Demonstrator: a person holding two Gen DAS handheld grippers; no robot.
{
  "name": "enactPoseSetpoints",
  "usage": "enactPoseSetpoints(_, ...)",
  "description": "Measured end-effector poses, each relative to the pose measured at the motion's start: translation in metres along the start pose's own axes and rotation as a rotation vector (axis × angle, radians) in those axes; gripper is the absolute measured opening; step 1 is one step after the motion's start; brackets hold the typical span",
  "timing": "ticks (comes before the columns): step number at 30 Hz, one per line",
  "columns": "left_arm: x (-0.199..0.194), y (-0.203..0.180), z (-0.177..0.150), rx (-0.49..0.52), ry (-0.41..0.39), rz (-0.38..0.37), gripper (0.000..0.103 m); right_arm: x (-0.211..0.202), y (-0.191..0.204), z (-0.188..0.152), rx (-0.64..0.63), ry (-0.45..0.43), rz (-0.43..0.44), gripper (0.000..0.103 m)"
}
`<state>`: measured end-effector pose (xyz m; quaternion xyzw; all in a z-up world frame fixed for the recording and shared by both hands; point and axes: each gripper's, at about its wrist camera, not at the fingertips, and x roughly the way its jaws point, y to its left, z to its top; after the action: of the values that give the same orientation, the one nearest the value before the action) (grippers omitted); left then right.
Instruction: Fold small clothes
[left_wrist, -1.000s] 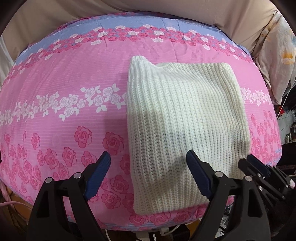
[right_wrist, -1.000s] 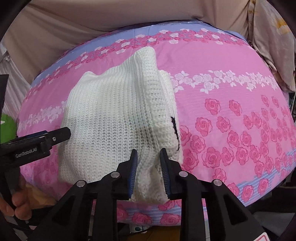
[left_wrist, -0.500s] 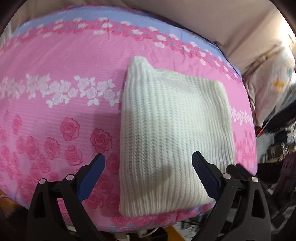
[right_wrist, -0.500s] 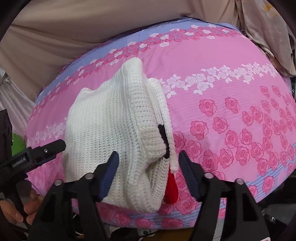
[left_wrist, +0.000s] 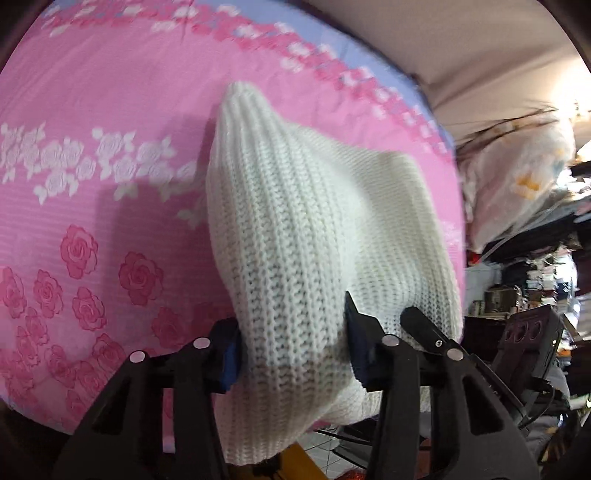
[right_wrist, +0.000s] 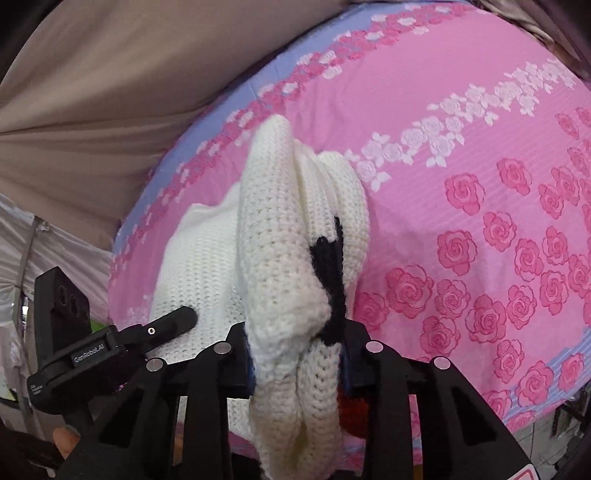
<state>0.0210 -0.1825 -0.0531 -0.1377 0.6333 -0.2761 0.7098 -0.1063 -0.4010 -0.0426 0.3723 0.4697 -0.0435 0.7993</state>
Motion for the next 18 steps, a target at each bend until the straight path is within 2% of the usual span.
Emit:
enactPoseSetpoints(5, -0.080, -0.046, 0.005, 0.161, -0.108, -0.055, 0.044, -0.070, 0.059, 0.007, -0.112, -0.148, 0.053, 0.031)
enactPoseSetpoints(9, -0.159, -0.069, 0.001, 0.280, -0.230, -0.096, 0.044, -0.130, 0.108, 0.010, -0.233, -0.287, 0.113, 0.031)
enactPoseSetpoints(11, -0.201, -0.073, -0.001, 0.347, -0.316, -0.099, 0.044, -0.149, 0.133, 0.008, -0.283, -0.344, 0.166, 0.031)
enactPoseSetpoints(14, -0.243, -0.066, -0.002, 0.399, -0.412, -0.075, 0.044, -0.155, 0.166, -0.002, -0.342, -0.390, 0.217, 0.030)
enactPoseSetpoints(16, -0.251, -0.047, 0.001, 0.384, -0.439, -0.034, 0.046, -0.137, 0.184, -0.009, -0.382, -0.382, 0.233, 0.032)
enactPoseSetpoints(17, -0.246, -0.031, 0.005, 0.361, -0.436, 0.000, 0.052, -0.119, 0.186, -0.011, -0.385, -0.358, 0.232, 0.034)
enactPoseSetpoints(18, -0.237, -0.010, 0.008, 0.330, -0.422, 0.037, 0.059, -0.095, 0.184, -0.013, -0.380, -0.314, 0.228, 0.041)
